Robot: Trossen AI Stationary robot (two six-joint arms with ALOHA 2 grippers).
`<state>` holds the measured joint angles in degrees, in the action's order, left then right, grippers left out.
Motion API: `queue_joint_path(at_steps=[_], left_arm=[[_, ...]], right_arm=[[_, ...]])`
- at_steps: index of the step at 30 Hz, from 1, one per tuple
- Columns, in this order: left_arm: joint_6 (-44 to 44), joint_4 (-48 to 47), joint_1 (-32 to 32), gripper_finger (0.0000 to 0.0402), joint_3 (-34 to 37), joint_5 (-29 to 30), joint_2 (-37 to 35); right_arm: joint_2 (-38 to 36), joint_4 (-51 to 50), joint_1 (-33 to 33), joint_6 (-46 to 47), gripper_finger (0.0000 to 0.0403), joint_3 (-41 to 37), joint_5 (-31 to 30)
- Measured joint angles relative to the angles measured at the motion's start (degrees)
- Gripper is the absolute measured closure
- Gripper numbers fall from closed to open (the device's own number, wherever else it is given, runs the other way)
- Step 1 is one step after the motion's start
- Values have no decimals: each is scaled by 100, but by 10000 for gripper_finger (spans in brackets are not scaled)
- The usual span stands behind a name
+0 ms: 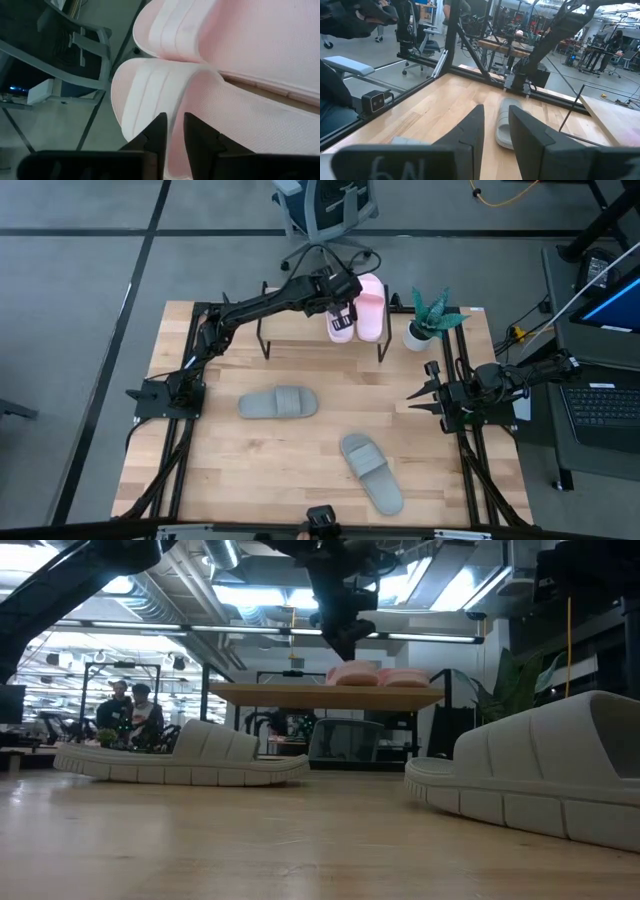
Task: Pick and place slides into the shelf
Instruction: Put the pink slipper on the shelf, then put the left gray slipper on the shelf
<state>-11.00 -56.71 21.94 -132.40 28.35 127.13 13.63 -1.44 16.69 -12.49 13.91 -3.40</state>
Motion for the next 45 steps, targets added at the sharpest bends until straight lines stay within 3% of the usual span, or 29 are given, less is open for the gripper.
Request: queue_joint_path(at_steps=[7, 13, 27, 33, 39, 42, 45], left_arm=[[-12, 209, -3, 302, 0, 6, 0], [-250, 309, -23, 289, -2, 68, -68], [-818, 88, -305, 309, -2, 148, -129], [-906, -3, -533, 334, 0, 981, -313], [-341, -481, -616, 391, -2, 88, -946], [110, -818, -609, 395, -2, -409, -1270], [366, -1171, -713, 395, -8, -467, -1510]], right_arm=[[0, -34, 2, 0, 312, 0, 2], [0, -96, 1, 0, 312, 0, 1], [2, -236, 2, 45, 312, 0, 2], [2, -286, 2, 173, 312, 0, 4], [7, -220, 2, 199, 312, -2, 4], [9, -215, 1, 321, 312, -1, 7], [7, -200, 2, 319, 312, 0, 7]])
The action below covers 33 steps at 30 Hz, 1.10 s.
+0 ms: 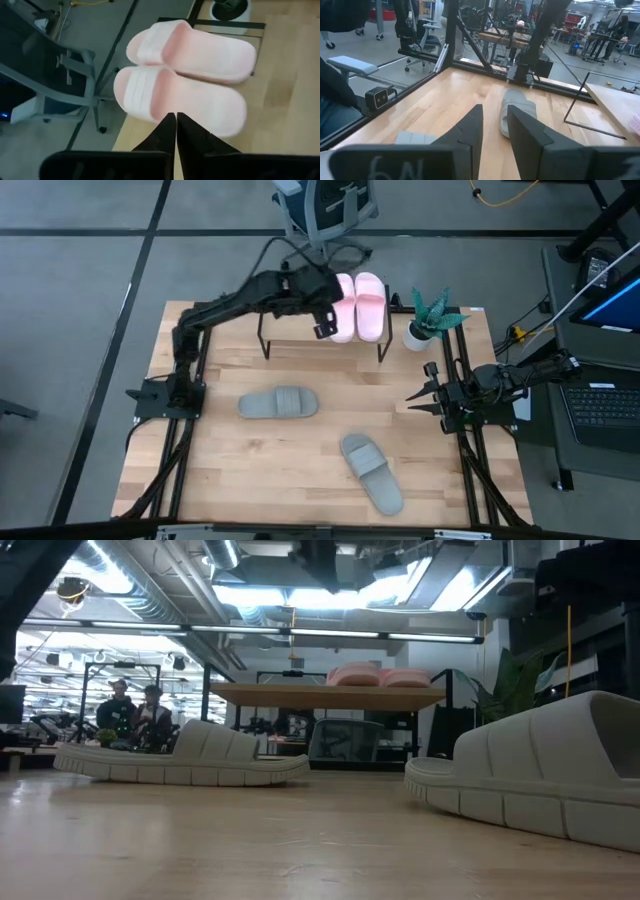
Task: Pick and place slides into the shelf
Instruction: Put the left gray slipper on the shelf
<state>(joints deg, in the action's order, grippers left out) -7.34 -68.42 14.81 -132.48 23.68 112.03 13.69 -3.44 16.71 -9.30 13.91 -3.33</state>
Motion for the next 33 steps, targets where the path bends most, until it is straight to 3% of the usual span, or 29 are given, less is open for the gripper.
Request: queue_joint_path(at_steps=[13, 16, 20, 24, 28, 33], left_arm=[[696, -308, -1057, 400, 196, 373, -454], [683, 301, -1395, 400, 805, 528, -461], [436, 1800, -1717, 401, 1902, 523, -460], [339, 3155, -1913, 400, 2842, 196, -576], [488, 4136, -2111, 400, 3790, 180, -970], [626, 5171, -2381, 401, 5283, 386, -1970]], right_arm=[[9, 116, 192, -51, 312, -2, 61], [9, 223, 271, -165, 312, -2, 61], [9, 270, 382, -180, 312, -2, 61], [14, 295, 486, -184, 312, -2, 61], [49, 306, 575, -195, 312, -2, 61], [115, 374, 657, -293, 312, -4, 59]])
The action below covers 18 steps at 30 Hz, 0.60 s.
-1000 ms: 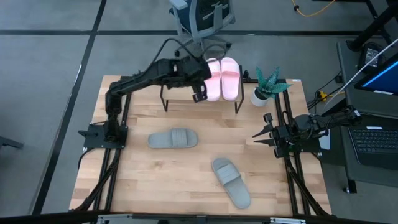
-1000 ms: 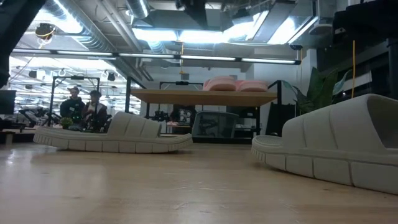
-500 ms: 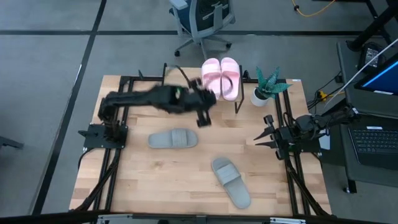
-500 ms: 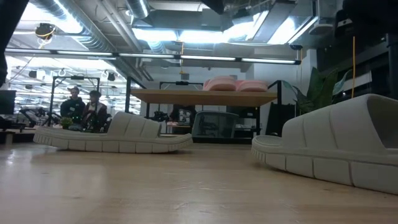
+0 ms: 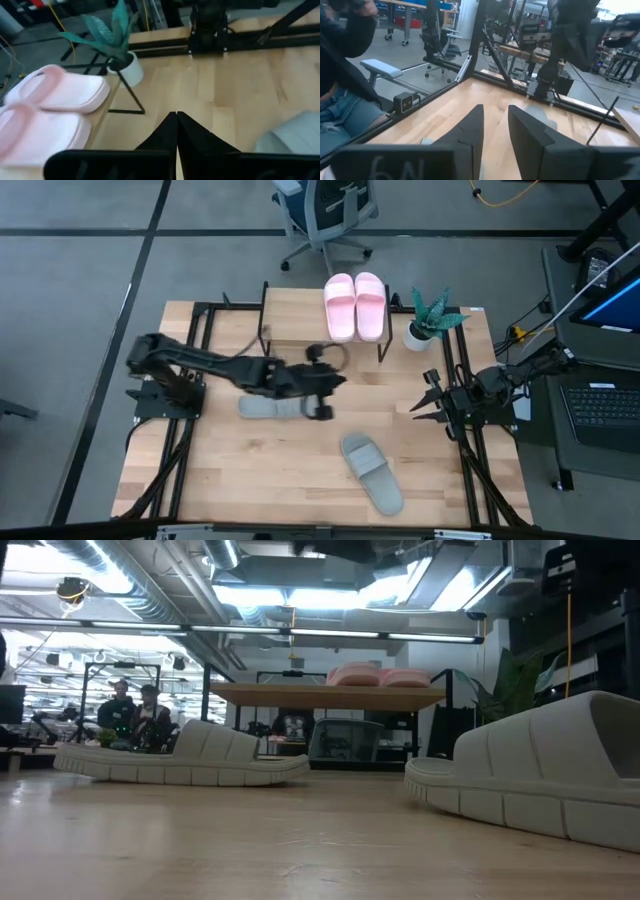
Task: Pick and place slides into the shelf
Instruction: Put the left gray slipper on the shelf
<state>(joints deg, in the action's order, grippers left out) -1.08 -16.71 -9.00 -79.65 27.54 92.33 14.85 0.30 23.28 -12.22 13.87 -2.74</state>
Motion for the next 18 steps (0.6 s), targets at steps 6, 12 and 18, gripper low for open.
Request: queue_joint_path(at_steps=[6, 12, 18], left_arm=[[240, 905, -355, 400, 1600, 99, -1356], [209, 1434, -669, 399, 2746, 165, -2402], [250, 2232, -817, 401, 3966, 446, -3200]], right_arm=[[54, 136, 29, -23, 312, 0, 1], [172, 405, 27, -79, 312, 0, 0], [439, 754, 27, -191, 312, 4, 0]])
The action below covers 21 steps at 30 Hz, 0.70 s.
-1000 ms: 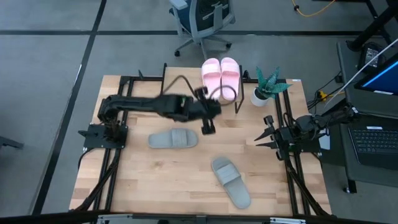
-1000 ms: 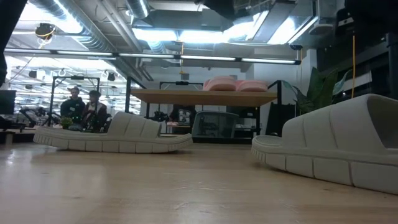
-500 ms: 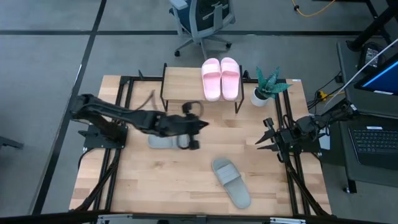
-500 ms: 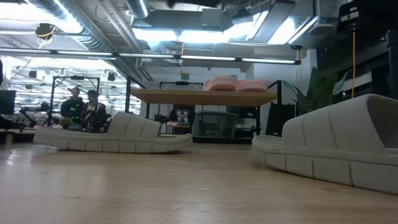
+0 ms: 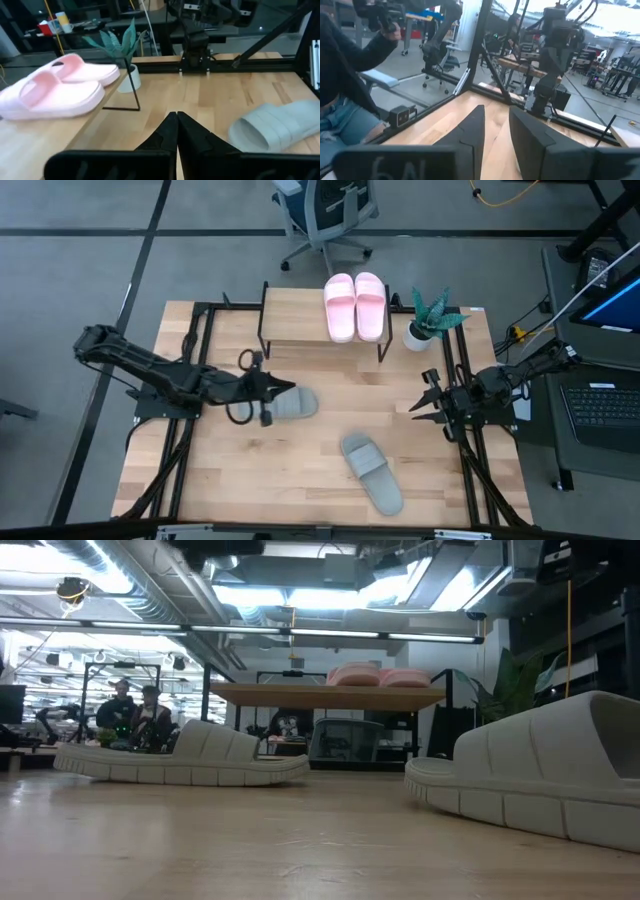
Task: Pick and place slides into the shelf
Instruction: Put the left gray slipper on the shelf
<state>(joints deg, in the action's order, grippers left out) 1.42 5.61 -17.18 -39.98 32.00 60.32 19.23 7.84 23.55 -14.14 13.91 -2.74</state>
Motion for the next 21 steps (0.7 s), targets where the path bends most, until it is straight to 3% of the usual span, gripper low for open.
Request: queue_joint_path(at_steps=[8, 21], left_arm=[[-47, 298, -149, 399, 822, 3, -676], [-47, 266, -168, 399, 898, 3, -736]], right_arm=[[363, 277, -7, -149, 312, 0, -16], [469, 480, -7, -434, 312, 0, -83]])
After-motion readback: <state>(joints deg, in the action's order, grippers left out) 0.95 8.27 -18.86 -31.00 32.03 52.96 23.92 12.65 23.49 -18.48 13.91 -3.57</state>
